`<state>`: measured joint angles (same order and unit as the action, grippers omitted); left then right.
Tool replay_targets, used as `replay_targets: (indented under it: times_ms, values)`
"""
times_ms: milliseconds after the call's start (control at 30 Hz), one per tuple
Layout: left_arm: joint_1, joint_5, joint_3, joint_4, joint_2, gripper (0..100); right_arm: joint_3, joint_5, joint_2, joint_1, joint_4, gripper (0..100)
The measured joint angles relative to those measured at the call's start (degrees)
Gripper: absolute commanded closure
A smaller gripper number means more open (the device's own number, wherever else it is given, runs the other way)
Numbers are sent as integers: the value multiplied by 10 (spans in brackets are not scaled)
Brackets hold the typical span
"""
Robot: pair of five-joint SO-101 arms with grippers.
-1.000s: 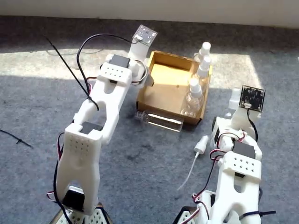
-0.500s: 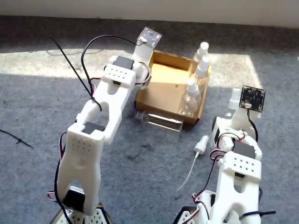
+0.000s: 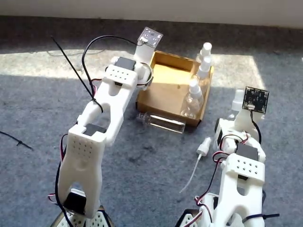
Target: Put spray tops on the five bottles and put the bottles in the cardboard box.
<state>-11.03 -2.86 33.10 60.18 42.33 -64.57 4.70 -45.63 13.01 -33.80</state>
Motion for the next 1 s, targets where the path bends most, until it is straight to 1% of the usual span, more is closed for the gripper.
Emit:
replay_targets:
  times_ms: [300,533,700,1000]
  values:
    - [0,11,0,0,0,930,0,0,0,0,0,994]
    - [0,48,0,0,0,931,0,0,0,0,0,994]
    - [0,84,0,0,0,961,0,0,0,0,0,994]
    - [0,113,0,0,0,965,0,0,0,0,0,994]
